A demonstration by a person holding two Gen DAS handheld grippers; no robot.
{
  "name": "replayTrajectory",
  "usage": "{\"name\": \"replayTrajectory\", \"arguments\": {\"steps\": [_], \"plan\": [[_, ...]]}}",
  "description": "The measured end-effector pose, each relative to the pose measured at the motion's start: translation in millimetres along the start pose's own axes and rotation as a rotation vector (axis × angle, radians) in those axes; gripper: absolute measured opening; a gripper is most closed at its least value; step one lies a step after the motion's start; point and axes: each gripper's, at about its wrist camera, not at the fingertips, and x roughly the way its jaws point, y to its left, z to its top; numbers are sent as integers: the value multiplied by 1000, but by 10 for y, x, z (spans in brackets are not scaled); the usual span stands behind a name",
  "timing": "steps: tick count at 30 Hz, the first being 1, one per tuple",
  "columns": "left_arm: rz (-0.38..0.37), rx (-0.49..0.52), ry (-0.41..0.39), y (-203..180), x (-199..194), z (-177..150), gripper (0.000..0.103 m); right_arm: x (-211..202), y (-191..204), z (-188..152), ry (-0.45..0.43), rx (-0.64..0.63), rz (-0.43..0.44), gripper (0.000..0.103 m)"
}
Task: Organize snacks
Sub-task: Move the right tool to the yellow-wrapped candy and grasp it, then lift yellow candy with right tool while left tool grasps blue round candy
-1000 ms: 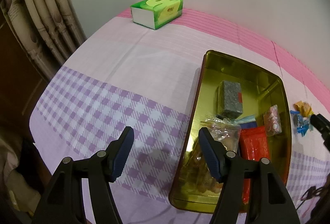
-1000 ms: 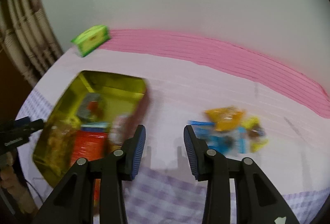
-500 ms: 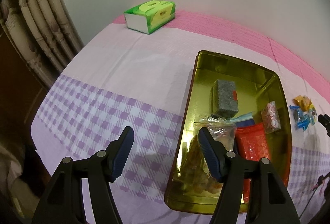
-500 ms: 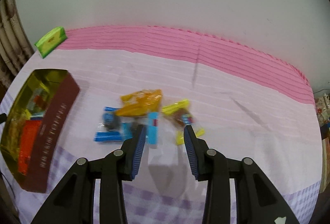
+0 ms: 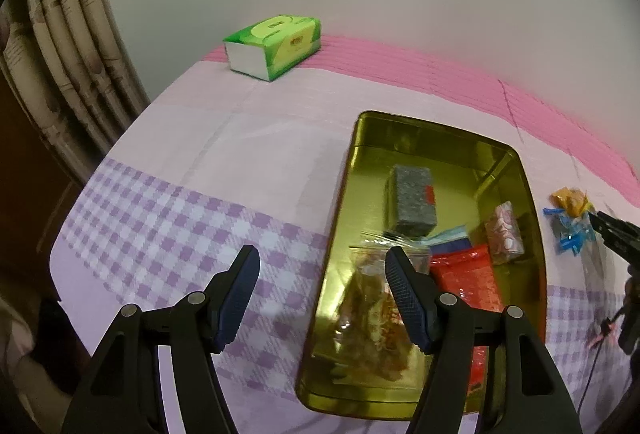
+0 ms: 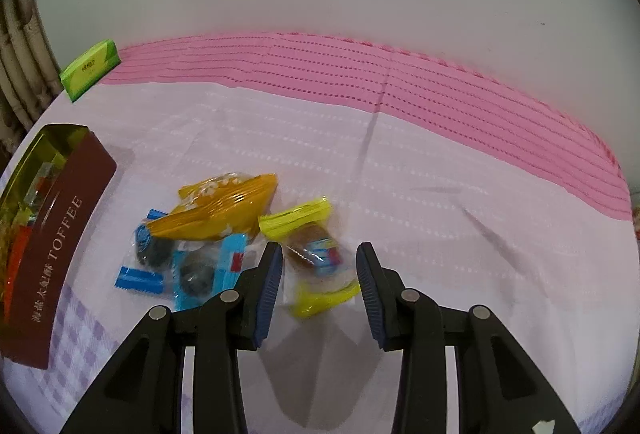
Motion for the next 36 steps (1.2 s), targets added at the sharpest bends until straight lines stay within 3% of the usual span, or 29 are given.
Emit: {"name": "replayTrajectory", "arguments": {"steps": [4,8,12,23,31,36], "plan": [[-5,30,2,-157,-36,8,66,77,-8,1,-7,-10,23,36],[-35,62,5,-374,-79,40,66,70,-25,-4,-31,-3,40,25],[-75,112,4,-658,-129,95,66,48,-46,-35,-48,33,40,23],[-249,225,60,-1678,-57,157,66,-239,-432,-460,-71,201,-80,23],[-263,250,100,-2132,146,183,66,-368,-539,-686,-78,219,-193,23],[-273,243,141,-2281,282,214,66,-360,-512,-687,-90,227,-192,23]]}}
